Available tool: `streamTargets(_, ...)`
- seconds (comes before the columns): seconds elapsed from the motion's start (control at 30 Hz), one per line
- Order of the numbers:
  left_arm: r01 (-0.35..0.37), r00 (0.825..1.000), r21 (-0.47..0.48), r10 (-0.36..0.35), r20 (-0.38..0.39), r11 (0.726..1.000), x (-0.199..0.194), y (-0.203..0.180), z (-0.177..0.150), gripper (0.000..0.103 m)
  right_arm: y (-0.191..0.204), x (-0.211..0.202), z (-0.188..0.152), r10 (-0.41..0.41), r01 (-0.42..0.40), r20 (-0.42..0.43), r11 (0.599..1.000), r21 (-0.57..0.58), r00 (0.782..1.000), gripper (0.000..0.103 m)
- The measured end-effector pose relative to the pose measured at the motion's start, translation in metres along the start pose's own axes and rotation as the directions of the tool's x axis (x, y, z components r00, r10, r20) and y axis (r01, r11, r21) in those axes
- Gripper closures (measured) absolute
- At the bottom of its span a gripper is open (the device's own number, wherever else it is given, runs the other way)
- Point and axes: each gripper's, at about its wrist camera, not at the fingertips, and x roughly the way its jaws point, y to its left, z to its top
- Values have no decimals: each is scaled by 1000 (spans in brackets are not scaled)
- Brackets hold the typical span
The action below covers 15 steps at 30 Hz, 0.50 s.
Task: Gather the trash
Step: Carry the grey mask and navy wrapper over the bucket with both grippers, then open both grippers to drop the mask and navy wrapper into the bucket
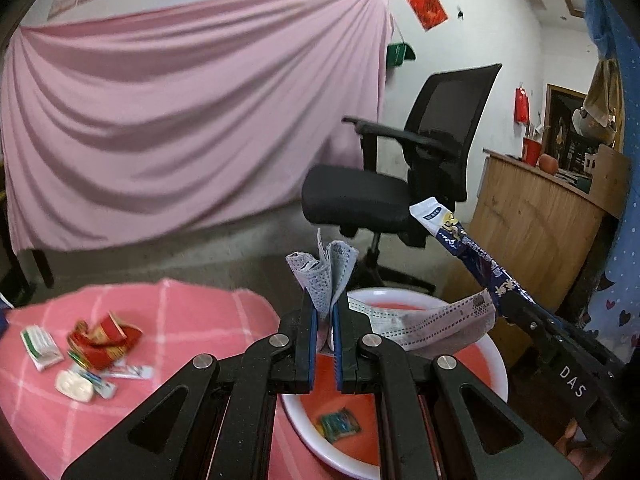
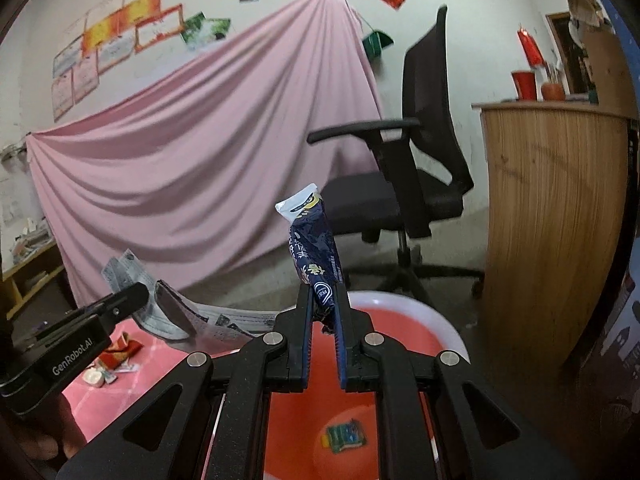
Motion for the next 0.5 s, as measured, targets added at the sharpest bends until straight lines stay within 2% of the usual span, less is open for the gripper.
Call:
streamTargets(0.17, 31, 996, -17, -32, -88, 999, 13, 0, 0, 97, -5, 8, -2, 10, -8, -56, 1000, 27, 998, 93)
streamTargets(0.27, 36, 993, -17, -38, -111, 999, 17, -2, 1, 89, -6, 12, -3, 10, -8, -74, 999, 35, 997, 93)
streamTargets(0.33, 39, 993, -19, -41, -115, 999, 18, -2, 0, 78, -7, 13, -3, 10, -6, -87, 999, 39, 996, 93)
streamTargets(0.5, 36, 992, -33, -40, -124, 999, 18, 1, -3, 71, -8, 16, -4, 6, -2, -109, 999, 43, 994, 92)
